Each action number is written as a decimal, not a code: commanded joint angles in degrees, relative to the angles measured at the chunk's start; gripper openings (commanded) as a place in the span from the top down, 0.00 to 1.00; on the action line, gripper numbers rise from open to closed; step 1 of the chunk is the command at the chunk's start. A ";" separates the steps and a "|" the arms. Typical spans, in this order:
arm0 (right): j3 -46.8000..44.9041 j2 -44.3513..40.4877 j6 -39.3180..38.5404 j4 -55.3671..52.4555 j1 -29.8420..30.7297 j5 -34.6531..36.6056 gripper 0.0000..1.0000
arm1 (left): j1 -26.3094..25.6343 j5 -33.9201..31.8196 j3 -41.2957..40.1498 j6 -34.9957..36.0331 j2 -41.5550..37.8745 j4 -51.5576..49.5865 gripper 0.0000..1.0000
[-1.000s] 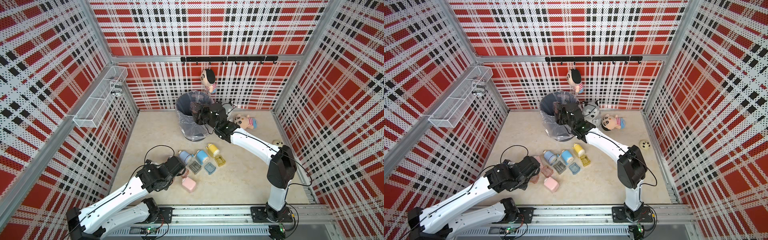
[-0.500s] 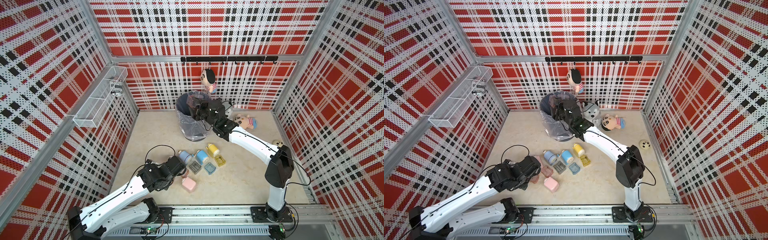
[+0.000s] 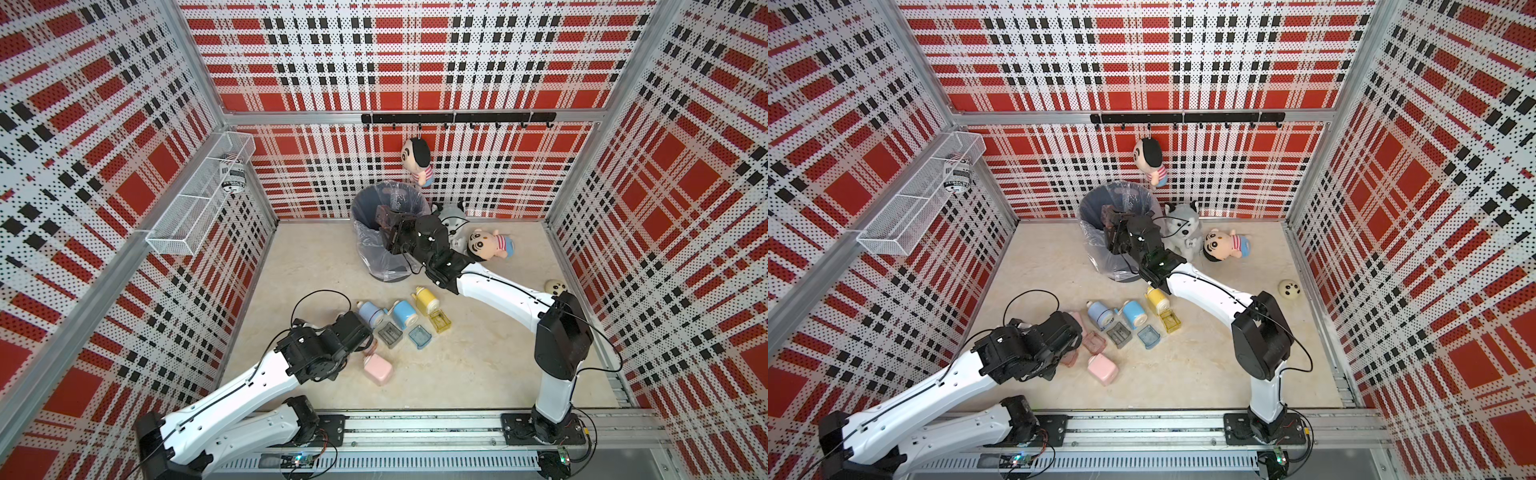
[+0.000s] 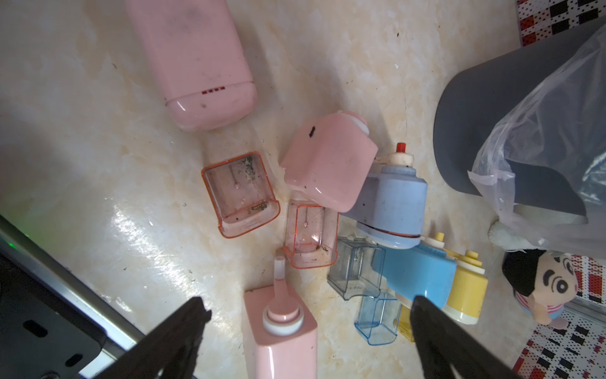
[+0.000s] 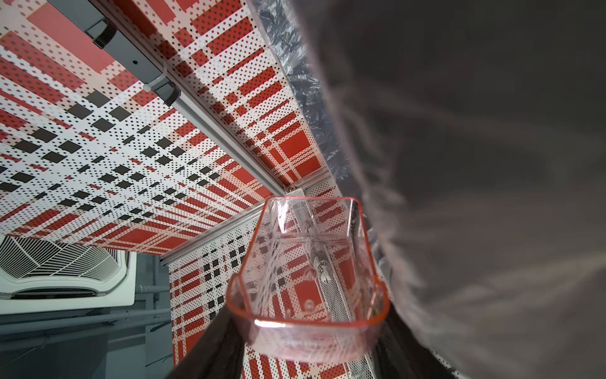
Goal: Take out the pencil sharpener tray and clean the shavings
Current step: Pour the shavings into the trash bin.
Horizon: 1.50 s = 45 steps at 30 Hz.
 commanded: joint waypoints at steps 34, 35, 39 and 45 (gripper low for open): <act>5.55 -0.92 6.67 -3.08 1.07 1.87 0.51 | 0.34 0.03 -0.07 0.55 -0.43 0.59 0.02; 5.08 -1.19 6.76 -2.83 1.08 2.08 0.51 | 0.34 0.10 -0.16 0.48 -0.43 0.69 0.02; 1.80 -1.82 8.21 -0.34 1.11 2.41 0.51 | 0.42 0.03 -0.26 0.41 -0.65 0.66 0.02; 0.43 -1.38 9.74 1.57 1.17 2.13 0.51 | 0.35 0.43 -0.39 0.37 -0.88 0.67 0.02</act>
